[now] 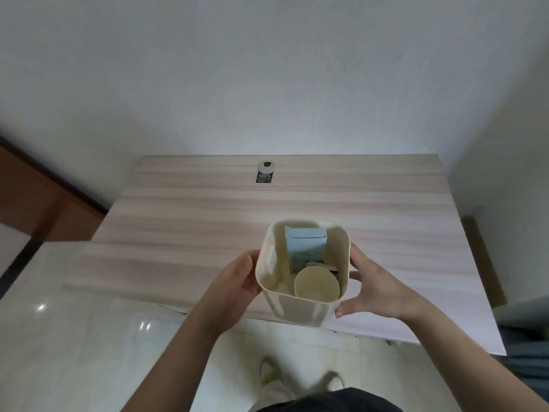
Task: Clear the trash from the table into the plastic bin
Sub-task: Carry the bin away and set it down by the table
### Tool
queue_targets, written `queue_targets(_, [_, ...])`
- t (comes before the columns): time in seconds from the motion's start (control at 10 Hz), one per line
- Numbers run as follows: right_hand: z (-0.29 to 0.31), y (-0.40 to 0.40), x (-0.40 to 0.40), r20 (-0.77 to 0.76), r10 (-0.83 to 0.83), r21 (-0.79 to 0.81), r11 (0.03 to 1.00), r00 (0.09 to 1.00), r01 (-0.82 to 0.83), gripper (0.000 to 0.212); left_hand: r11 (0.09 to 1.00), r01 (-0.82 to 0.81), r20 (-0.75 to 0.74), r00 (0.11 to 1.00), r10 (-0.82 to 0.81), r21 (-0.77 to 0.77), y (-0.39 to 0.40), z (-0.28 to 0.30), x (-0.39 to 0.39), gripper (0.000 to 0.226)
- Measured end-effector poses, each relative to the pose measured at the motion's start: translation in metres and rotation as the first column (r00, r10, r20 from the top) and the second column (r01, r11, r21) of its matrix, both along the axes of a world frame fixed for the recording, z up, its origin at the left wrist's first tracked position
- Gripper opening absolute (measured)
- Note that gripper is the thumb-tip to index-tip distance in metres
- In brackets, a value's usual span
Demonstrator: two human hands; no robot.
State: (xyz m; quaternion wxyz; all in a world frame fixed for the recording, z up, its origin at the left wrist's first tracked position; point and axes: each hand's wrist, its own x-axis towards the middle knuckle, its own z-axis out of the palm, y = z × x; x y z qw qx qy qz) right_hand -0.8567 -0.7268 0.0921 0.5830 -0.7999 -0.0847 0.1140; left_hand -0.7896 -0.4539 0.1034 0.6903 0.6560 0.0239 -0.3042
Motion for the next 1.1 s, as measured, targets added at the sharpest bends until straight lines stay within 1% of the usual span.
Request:
queue_targets(0.1, [0.002,0.01,0.011,-0.022,0.04,0.0,0.999,0.999,-0.04,0.122,0.976,0.145,0.2,0.964,-0.176,0.161,0.023,0.014,-0.004,0.043])
queue_targets(0.2, [0.007,0.027,0.024,0.001,0.067,0.015,0.998,0.998,-0.067,0.119,0.982,0.134,0.294,0.941,-0.167,0.13,0.049,0.013,-0.012,0.067])
queue_targets(0.3, [0.014,0.05,0.038,0.015,0.1,0.014,0.995,0.995,-0.101,0.117,0.963,0.018,0.332,0.937,-0.11,0.267,0.066,0.007,-0.019,0.077])
queue_targets(0.4, [0.014,0.08,0.05,0.043,0.121,0.026,0.992,0.992,-0.123,0.115,0.943,-0.196,0.381,0.921,0.083,0.269,0.082,0.005,-0.031,0.074])
queue_targets(0.5, [0.013,0.114,0.058,0.062,0.135,0.086,0.986,0.989,-0.14,0.111,0.931,-0.328,0.387,0.888,0.247,0.16,0.105,0.005,-0.041,0.071])
queue_targets(0.6, [0.013,0.153,0.061,0.077,0.148,0.184,0.97,0.986,-0.16,0.083,0.904,-0.414,0.412,0.846,0.339,0.106,0.141,0.006,-0.054,0.067])
queue_targets(0.7, [0.01,0.197,0.061,0.084,0.103,0.269,0.955,0.991,-0.122,0.056,0.867,-0.496,0.432,0.792,0.432,0.043,0.181,0.01,-0.066,0.064])
queue_targets(0.8, [0.009,0.249,0.058,0.052,0.103,0.339,0.934,0.993,-0.114,0.053,0.79,-0.608,0.445,0.689,0.573,-0.076,0.226,0.018,-0.075,0.055])
queue_targets(0.9, [0.011,0.306,0.055,0.029,0.097,0.386,0.917,0.995,-0.101,0.051,0.711,-0.68,0.426,0.598,0.678,-0.178,0.272,0.024,-0.086,0.046])
queue_targets(1.0, [0.012,0.356,0.053,0.004,0.114,0.396,0.912,0.993,-0.107,0.045,0.651,-0.73,0.429,0.531,0.731,-0.206,0.314,0.027,-0.096,0.041])
queue_targets(1.1, [0.018,0.4,0.052,0.002,0.168,0.38,0.912,0.986,-0.156,0.044,0.68,-0.715,0.48,0.545,0.687,-0.162,0.353,0.028,-0.104,0.051])
